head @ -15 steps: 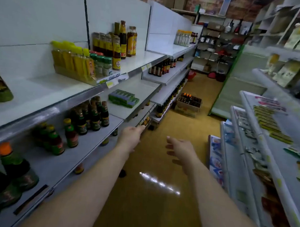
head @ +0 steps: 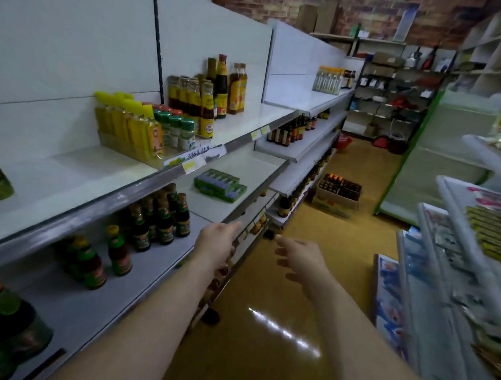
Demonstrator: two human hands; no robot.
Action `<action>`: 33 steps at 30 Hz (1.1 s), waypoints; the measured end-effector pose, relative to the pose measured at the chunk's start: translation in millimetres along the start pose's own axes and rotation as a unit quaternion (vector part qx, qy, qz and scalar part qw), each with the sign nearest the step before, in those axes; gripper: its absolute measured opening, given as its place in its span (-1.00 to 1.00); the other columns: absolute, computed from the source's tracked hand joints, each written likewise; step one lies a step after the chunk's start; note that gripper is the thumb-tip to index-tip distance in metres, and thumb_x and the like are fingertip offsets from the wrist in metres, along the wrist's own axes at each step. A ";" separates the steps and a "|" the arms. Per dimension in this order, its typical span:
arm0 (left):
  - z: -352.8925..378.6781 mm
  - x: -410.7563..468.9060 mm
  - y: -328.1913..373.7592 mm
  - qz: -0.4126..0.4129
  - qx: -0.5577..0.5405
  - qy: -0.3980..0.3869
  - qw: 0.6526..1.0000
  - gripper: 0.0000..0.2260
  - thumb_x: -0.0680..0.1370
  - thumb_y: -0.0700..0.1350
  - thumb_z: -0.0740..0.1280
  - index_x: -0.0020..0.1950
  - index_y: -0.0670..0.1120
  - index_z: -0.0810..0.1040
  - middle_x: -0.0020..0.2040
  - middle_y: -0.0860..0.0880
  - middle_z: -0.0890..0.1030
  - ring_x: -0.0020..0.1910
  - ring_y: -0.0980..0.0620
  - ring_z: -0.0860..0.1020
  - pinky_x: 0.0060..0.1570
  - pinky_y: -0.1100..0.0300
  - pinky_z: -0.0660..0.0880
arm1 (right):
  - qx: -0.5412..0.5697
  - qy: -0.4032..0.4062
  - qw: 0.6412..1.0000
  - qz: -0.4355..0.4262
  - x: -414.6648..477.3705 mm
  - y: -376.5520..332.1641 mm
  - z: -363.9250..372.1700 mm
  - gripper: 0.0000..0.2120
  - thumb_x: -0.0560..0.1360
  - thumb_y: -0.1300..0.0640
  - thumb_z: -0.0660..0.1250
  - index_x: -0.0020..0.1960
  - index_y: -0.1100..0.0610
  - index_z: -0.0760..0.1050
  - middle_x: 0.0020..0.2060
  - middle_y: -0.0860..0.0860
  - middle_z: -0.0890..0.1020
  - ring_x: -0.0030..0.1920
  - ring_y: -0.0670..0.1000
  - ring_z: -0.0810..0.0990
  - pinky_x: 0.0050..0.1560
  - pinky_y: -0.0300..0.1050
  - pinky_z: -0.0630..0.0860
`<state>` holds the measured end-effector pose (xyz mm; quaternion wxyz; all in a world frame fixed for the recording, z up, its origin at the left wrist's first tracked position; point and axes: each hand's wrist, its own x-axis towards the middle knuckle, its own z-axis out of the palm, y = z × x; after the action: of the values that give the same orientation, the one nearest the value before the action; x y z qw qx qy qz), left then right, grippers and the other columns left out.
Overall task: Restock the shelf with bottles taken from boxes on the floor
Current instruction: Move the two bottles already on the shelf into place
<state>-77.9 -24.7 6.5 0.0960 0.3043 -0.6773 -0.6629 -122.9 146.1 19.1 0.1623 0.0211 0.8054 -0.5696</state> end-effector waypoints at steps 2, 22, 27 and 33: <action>14.2 9.7 4.6 0.005 -0.002 0.019 1.000 -0.83 0.61 0.09 0.35 -0.01 0.01 0.57 0.02 -0.04 0.61 0.04 -0.05 0.59 0.06 -0.01 0.56 | -0.003 -0.012 1.000 -0.008 15.2 -3.9 -9.3 -0.82 0.61 -0.07 0.37 0.02 0.05 0.61 0.13 0.19 0.68 0.16 0.22 0.65 0.20 0.21 0.57; 246.4 101.3 66.5 0.002 -0.012 0.116 0.993 -0.83 0.60 0.13 0.35 -0.03 0.06 0.54 -0.01 0.00 0.63 0.05 -0.06 0.61 0.16 -0.12 0.57 | 0.001 -0.104 0.994 -0.019 235.0 -24.7 -189.6 -0.80 0.60 -0.08 0.39 0.05 0.05 0.59 0.08 0.07 0.69 0.10 0.13 0.66 0.20 0.23 0.58; 284.0 131.5 78.5 -0.004 -0.050 0.100 0.994 -0.76 0.62 0.10 0.35 0.18 -0.01 0.54 0.10 -0.03 0.60 0.06 -0.02 0.59 -0.16 0.06 0.55 | -0.009 -0.101 0.995 -0.023 272.7 -24.4 -209.4 -0.76 0.60 -0.08 0.38 0.13 0.06 0.60 0.00 0.02 0.71 -0.01 0.03 0.68 0.20 0.20 0.57; 322.5 195.8 91.0 0.002 -0.054 0.073 0.996 -0.75 0.63 0.09 0.34 0.20 -0.04 0.55 0.01 -0.02 0.61 -0.01 -0.01 0.59 -0.17 0.07 0.53 | -0.020 -0.075 0.997 -0.025 336.6 -32.6 -228.6 -0.69 0.59 -0.12 0.38 0.24 0.03 0.57 0.05 -0.03 0.70 0.04 0.03 0.67 0.16 0.16 0.58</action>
<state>-431.8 134.6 6.9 0.1631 0.3452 -0.6323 -0.6741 -502.9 295.2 20.9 0.2078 -0.0452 0.8026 -0.5573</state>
